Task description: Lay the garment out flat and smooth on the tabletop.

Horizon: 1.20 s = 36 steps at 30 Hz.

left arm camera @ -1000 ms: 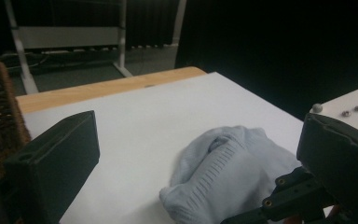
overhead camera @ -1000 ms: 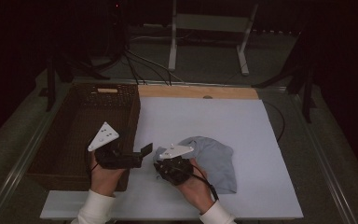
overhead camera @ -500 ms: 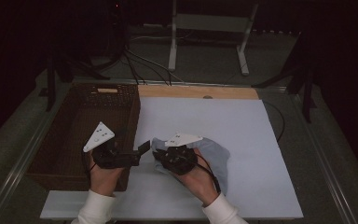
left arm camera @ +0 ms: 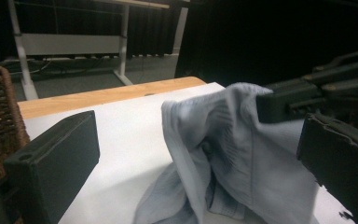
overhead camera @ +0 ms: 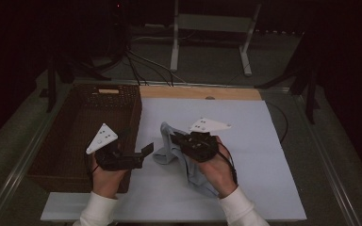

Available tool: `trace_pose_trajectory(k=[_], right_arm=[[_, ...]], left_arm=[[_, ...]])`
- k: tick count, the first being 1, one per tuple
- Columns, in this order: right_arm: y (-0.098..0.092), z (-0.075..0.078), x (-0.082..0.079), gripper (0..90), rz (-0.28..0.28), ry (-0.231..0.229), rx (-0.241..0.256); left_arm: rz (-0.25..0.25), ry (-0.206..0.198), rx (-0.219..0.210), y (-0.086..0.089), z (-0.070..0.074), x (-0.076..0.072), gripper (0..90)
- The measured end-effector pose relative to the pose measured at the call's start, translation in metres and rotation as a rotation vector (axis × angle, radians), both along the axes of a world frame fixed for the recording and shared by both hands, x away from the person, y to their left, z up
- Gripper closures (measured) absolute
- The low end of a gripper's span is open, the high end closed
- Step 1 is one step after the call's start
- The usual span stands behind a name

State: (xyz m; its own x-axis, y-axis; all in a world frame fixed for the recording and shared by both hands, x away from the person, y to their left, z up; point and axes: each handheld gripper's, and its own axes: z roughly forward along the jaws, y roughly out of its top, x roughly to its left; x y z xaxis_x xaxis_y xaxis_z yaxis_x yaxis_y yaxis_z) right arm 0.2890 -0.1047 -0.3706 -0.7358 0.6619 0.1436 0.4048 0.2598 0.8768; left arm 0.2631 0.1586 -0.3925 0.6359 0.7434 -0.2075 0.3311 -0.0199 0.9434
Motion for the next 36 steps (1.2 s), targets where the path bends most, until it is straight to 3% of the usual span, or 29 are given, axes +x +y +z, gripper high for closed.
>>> trace_pose_trajectory(k=[3,13,25,36], right_arm=[[-0.011,-0.002,0.003,85.1,-0.035,-0.006,-0.021],[-0.037,-0.006,0.012,85.0,-0.108,0.018,-0.004],[-0.050,-0.004,0.018,84.9,-0.173,0.000,-0.009],[-0.086,-0.001,0.024,84.8,-0.277,-0.012,-0.001]], left_arm=[[-0.009,-0.001,0.005,-0.003,0.000,0.000,0.1],[-0.045,0.007,0.049,-0.018,-0.005,0.000,0.2],[-0.056,0.003,0.051,-0.020,-0.005,-0.001,0.2],[-0.056,0.002,0.052,-0.019,-0.004,-0.002,0.2]])
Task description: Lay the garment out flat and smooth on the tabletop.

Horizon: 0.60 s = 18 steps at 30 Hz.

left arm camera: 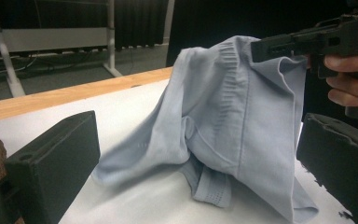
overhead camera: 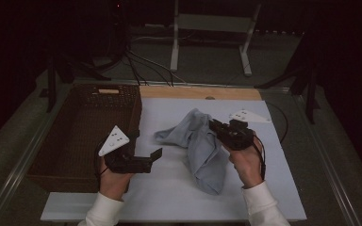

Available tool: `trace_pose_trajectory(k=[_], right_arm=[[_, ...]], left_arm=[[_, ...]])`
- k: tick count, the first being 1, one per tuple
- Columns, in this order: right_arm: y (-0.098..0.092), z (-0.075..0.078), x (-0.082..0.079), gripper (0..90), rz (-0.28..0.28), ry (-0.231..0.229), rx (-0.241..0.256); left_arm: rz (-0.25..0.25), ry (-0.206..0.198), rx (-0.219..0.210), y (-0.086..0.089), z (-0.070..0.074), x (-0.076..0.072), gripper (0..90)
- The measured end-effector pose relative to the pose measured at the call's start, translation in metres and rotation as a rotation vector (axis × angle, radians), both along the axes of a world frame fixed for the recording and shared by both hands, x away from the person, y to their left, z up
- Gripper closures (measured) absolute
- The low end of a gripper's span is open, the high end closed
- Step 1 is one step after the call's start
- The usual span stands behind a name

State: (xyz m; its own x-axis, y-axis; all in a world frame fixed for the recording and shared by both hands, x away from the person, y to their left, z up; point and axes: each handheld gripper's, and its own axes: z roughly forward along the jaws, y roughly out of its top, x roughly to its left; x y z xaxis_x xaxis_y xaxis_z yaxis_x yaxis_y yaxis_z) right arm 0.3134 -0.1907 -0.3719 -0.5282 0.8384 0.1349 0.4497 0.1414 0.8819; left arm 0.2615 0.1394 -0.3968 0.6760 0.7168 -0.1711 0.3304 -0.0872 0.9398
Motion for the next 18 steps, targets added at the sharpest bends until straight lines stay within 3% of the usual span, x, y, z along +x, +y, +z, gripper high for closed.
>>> trace_pose_trajectory(k=[18], right_arm=[[-0.076,-0.028,-0.013,85.0,-0.169,0.037,-0.026]], left_arm=[[0.012,0.000,-0.002,0.002,0.000,0.000,0.3]])
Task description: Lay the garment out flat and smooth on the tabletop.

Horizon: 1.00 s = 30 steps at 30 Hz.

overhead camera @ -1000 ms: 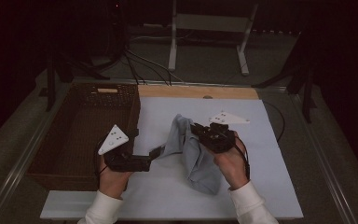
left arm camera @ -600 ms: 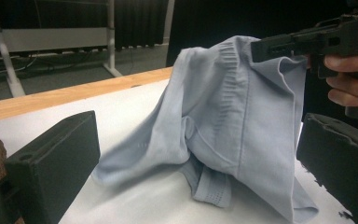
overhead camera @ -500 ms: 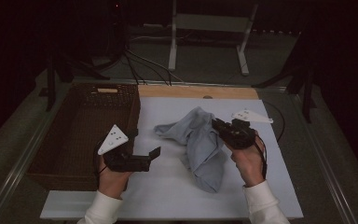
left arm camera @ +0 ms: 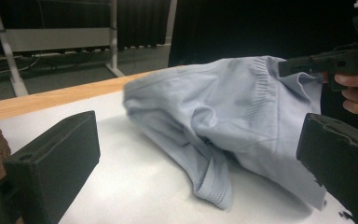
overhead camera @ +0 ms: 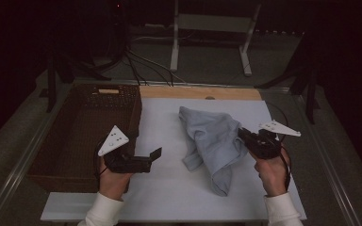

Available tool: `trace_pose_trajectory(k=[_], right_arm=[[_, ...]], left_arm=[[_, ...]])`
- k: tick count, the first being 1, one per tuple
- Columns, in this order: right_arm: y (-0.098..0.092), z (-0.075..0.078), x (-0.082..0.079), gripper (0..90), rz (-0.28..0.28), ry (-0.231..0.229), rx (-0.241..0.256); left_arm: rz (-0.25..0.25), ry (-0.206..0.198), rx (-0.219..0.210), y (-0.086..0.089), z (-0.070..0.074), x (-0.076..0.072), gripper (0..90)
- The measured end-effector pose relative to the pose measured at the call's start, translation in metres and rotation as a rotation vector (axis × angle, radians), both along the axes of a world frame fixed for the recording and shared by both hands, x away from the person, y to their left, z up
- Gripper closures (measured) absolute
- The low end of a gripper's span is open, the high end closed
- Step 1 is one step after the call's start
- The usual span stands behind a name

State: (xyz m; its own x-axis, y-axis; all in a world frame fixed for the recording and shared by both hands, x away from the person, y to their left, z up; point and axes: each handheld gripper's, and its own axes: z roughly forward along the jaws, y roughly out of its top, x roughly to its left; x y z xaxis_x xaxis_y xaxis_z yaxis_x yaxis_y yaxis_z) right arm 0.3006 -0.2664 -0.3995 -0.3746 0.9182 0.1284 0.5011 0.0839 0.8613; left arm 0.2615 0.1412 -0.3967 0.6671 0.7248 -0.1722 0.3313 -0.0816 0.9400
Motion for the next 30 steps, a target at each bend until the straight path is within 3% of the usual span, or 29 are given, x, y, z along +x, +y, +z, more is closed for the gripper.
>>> trace_pose_trajectory(k=[14,30], right_arm=[[-0.041,-0.017,-0.012,84.9,-0.097,0.012,0.017],[-0.065,-0.024,-0.019,84.6,-0.164,0.015,0.006]], left_arm=[[0.000,-0.001,0.001,-0.001,0.000,0.000,0.2],[0.001,-0.002,-0.020,0.004,0.001,0.000,0.1]])
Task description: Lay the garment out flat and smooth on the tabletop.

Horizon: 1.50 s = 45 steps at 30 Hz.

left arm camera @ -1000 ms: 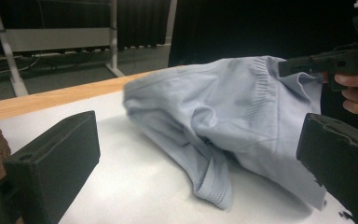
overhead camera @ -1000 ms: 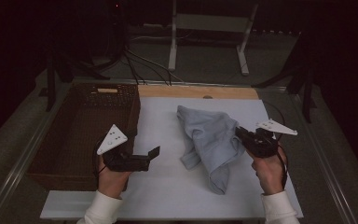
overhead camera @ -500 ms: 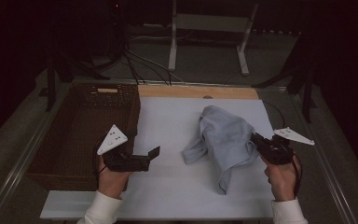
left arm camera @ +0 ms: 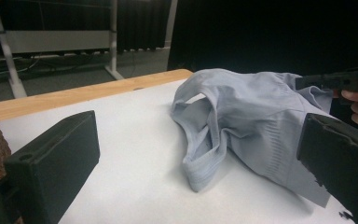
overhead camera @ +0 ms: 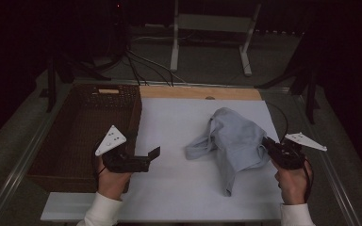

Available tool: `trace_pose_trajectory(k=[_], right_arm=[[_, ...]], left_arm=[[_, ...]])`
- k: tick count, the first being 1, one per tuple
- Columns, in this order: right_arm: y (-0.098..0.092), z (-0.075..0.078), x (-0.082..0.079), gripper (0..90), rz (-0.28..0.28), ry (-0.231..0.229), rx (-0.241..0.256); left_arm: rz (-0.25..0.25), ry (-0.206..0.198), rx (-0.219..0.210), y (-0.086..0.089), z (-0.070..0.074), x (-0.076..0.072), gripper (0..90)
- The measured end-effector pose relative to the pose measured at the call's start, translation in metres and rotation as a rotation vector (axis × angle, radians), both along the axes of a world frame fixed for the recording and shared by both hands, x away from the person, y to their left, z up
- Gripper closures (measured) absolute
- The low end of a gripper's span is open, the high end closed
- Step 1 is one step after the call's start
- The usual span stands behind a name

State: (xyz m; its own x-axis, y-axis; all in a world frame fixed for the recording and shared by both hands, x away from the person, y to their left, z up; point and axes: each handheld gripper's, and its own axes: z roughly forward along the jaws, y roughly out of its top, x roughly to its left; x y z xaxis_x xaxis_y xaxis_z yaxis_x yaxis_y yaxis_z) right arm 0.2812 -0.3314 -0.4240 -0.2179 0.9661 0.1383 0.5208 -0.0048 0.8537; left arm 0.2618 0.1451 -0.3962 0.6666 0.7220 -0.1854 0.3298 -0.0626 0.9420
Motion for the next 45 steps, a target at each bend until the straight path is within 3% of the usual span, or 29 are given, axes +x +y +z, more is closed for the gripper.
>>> trace_pose_trajectory(k=[28,30,35,38,45], right_arm=[[-0.052,0.009,-0.016,81.9,-0.177,-0.014,-0.001],[-0.053,0.009,-0.016,74.9,-0.171,-0.006,-0.002],[-0.045,0.013,-0.016,41.3,-0.159,-0.023,-0.032],[-0.034,0.016,-0.015,29.7,-0.130,-0.035,-0.040],[-0.012,0.016,-0.014,22.1,-0.048,-0.040,-0.050]], left_arm=[[0.007,-0.004,0.003,0.002,0.001,0.000,0.2],[0.008,-0.005,0.004,0.002,0.001,0.000,0.2],[0.009,-0.004,0.004,0.002,0.001,0.000,0.2],[0.009,-0.005,0.001,0.002,0.001,0.000,0.2],[0.009,-0.006,0.002,0.002,0.001,-0.001,0.2]])
